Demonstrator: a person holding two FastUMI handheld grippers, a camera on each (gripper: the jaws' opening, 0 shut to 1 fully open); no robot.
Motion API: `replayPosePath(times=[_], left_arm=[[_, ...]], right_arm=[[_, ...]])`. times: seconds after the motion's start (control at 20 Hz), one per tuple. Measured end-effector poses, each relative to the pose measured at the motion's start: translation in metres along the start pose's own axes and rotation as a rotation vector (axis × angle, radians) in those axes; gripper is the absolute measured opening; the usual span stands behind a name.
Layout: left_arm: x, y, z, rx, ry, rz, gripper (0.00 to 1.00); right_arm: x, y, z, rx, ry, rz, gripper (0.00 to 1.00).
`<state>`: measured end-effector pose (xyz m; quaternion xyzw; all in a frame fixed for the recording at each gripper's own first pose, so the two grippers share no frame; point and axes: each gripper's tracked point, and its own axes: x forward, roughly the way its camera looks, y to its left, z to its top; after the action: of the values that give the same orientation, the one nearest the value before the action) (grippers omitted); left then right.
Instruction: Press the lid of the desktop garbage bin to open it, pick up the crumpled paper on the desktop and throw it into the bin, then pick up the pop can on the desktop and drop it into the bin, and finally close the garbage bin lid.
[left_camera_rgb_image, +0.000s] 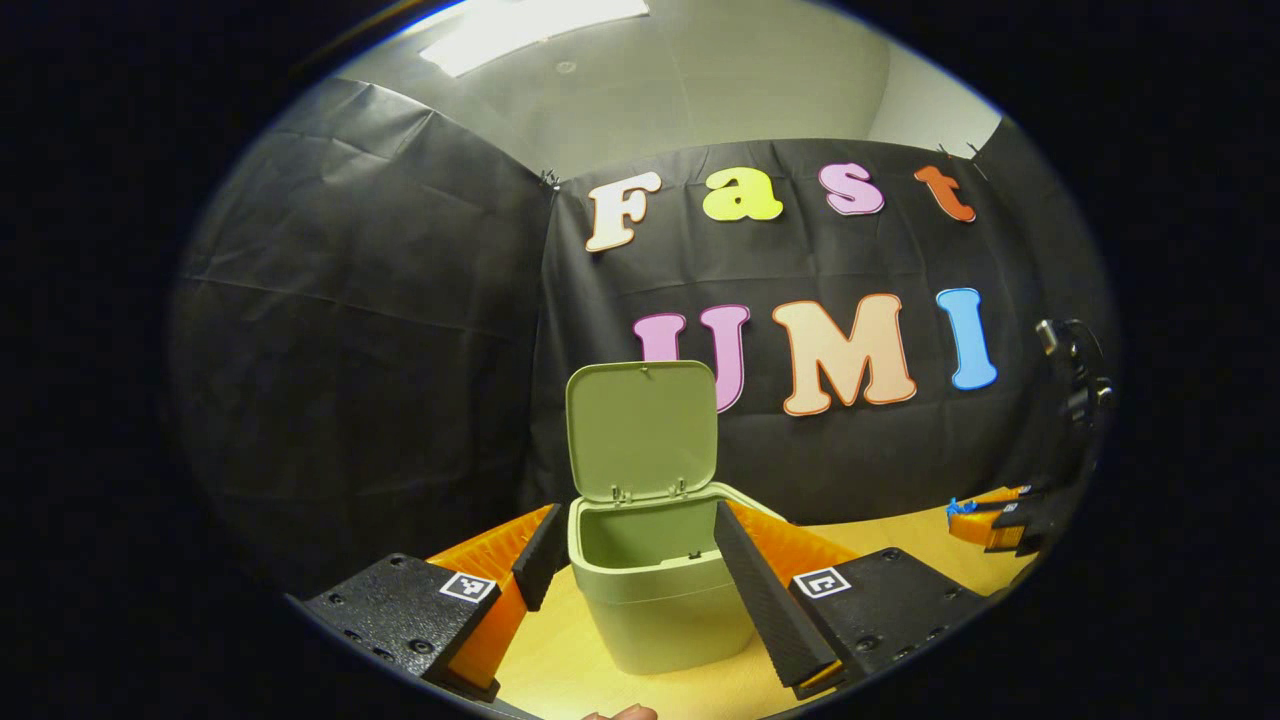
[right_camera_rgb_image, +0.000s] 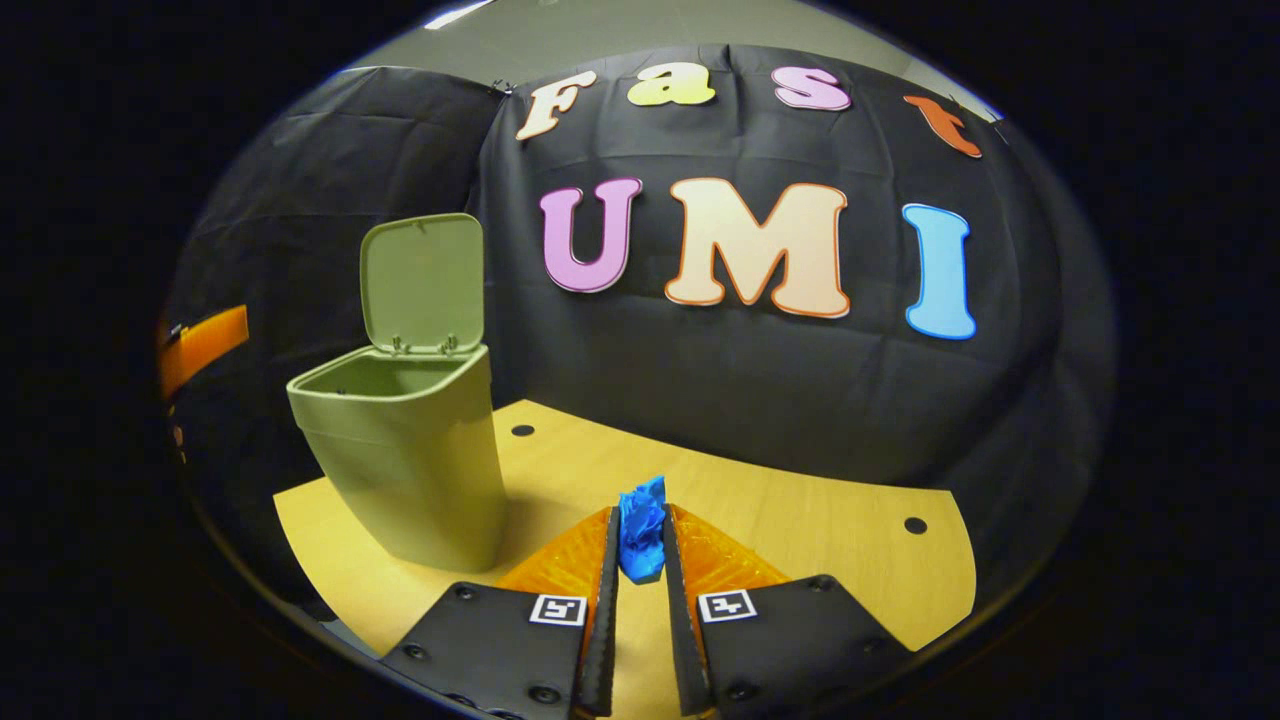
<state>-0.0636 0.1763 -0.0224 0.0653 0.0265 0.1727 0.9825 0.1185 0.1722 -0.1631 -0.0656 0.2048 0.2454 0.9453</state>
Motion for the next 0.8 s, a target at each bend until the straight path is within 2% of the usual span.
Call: replayPosePath(times=[0.1,0.2,0.45,0.8], left_arm=[[-0.001,0.012,-0.004,0.001,0.006,0.014,0.95],[0.000,0.023,-0.010,0.002,0.017,0.026,0.92],[0.000,0.056,-0.021,0.006,0.039,0.052,0.92],[-0.004,0.101,-0.031,0.013,0.055,0.093,0.92]], right_arm=[[0.003,0.017,0.017,-0.002,-0.029,0.027,0.27],[0.008,0.035,0.037,-0.007,-0.072,0.053,0.24],[0.026,0.083,0.072,-0.027,-0.129,0.119,0.26],[0.056,0.153,0.078,-0.043,-0.134,0.183,0.26]])
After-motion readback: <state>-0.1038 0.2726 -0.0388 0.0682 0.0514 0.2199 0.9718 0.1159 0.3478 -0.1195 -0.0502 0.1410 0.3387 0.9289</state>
